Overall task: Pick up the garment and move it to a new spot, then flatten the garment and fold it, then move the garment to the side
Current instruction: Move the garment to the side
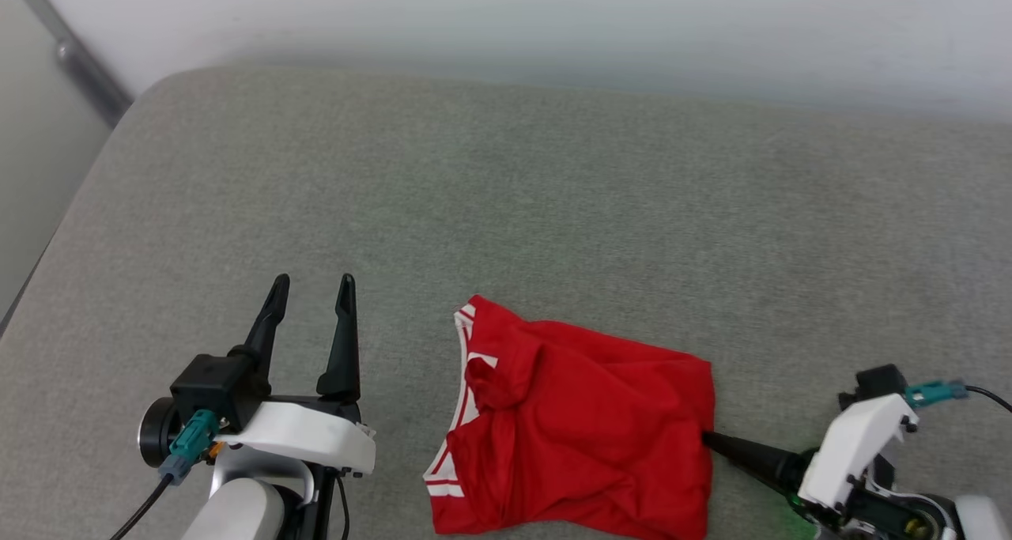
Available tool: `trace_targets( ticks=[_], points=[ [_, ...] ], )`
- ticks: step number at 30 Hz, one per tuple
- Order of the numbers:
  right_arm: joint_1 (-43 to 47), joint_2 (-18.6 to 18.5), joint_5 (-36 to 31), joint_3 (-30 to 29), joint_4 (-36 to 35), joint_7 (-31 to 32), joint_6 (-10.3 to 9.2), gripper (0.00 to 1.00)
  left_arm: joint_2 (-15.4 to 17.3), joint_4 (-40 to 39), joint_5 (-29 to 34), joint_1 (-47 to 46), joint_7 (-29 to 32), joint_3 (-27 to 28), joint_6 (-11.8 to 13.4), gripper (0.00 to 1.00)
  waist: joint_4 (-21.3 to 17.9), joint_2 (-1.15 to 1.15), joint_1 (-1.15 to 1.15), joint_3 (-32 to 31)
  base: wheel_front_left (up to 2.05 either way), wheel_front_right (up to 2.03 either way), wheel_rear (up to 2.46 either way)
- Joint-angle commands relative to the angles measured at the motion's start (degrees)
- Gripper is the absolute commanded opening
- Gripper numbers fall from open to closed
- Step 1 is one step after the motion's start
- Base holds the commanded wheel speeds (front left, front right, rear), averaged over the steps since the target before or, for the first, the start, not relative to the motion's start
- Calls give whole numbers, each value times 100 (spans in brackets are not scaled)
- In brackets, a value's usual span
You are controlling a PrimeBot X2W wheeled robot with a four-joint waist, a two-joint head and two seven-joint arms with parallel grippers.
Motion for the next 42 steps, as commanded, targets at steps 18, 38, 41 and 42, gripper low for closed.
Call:
trace_targets(
  ticks=[18, 38, 41, 42],
  points=[
    [-323, -658, -237, 1571, -68, -751, -9, 0, -122, 14, 332, 312, -35, 370, -152, 100, -218, 0, 0, -235, 0, 0, 0],
    [-1383, -1820, -2661, 1046, 137, -1051, -10, 0, 184, -658, 578, -270, 214, 285, -224, 100, -2307, 0, 0, 945, 0, 0, 0],
    [-1821, -1932, -2923, 604, 363, -1303, -10, 0, 255, -813, 685, -576, 326, 228, -265, 100, -2401, 0, 0, 1361, 0, 0, 0],
    [-1967, -1969, -2999, 422, 440, -1382, -10, 0, 292, -870, 717, -681, 372, 223, -288, 100, -2425, 0, 0, 1509, 0, 0, 0]
  ],
)
